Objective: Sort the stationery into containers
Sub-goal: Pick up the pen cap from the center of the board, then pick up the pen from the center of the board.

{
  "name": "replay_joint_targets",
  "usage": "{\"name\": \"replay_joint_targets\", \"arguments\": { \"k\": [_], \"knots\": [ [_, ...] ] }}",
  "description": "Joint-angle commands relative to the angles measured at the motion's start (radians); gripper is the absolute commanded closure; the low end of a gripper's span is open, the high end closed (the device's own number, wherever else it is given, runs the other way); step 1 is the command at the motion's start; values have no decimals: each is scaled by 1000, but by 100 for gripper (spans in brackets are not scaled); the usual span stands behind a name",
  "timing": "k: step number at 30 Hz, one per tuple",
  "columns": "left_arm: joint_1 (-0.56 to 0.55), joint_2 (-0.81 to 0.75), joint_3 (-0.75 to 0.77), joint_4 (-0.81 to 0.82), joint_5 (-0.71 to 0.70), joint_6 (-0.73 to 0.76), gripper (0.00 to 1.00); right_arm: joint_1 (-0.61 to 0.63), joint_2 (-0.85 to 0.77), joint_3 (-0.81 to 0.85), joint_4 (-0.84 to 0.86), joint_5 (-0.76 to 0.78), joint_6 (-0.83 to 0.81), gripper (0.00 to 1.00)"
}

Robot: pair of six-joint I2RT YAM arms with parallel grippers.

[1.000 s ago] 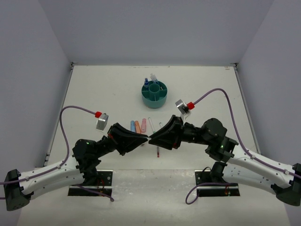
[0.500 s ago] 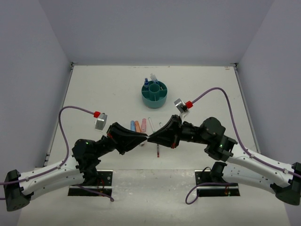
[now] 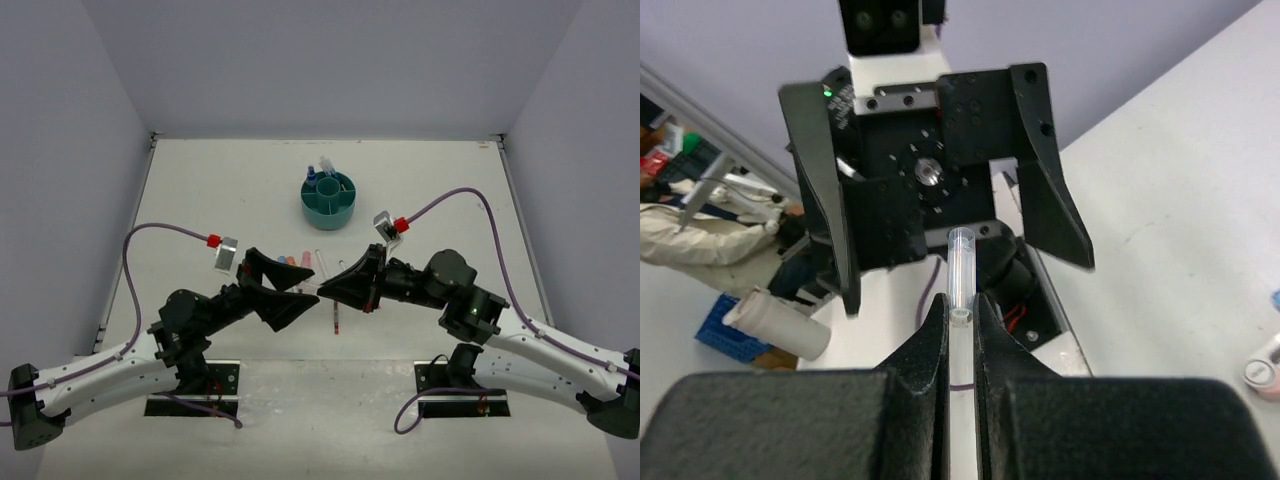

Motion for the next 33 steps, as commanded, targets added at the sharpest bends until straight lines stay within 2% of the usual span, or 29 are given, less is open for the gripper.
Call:
{"name": "replay_joint_targets", "arguments": {
  "k": [1,3,5,8,10,14,15,16,17,19,21,22,23,26,33],
  "knots": [
    [0,-73,109,-268,-232,55,0,-51,-40,60,-155,67,-95,100],
    [0,-99,139,-391,-324,58,0,-94,-47,88,-271,79,-142,100],
    [0,-141,163,-544,-445,68,0,-170,-55,139,-460,151,-172,100],
    [0,-160,171,-750,-580,48,0,-254,-46,213,-633,259,-245,100],
    [1,-126,180,-811,-610,16,0,-272,-2,253,-795,321,-294,100],
    [-10,178,262,-926,-552,-65,0,-290,76,348,-1017,509,-330,100],
    [-41,306,309,-970,-563,-90,0,-302,86,373,-1062,556,-329,100],
    [-82,446,380,-1031,-632,-154,0,-315,90,387,-1090,577,-327,100],
    [-172,500,419,-1071,-681,-200,0,-343,95,415,-1132,615,-320,100],
    [-286,676,557,-1226,-783,-335,0,-399,106,447,-1177,645,-324,100],
    [-335,818,663,-1380,-831,-468,0,-422,102,459,-1185,654,-317,100],
    [-348,891,707,-1406,-837,-489,0,-426,97,463,-1185,641,-315,100],
    [-353,941,736,-1423,-838,-504,1,-429,94,467,-1185,627,-313,100],
    [-359,1056,791,-1457,-830,-537,17,-432,96,476,-1185,618,-308,100],
    [-321,1193,873,-1414,-817,-464,35,-432,92,467,-1182,587,-315,100]
  ]
}}
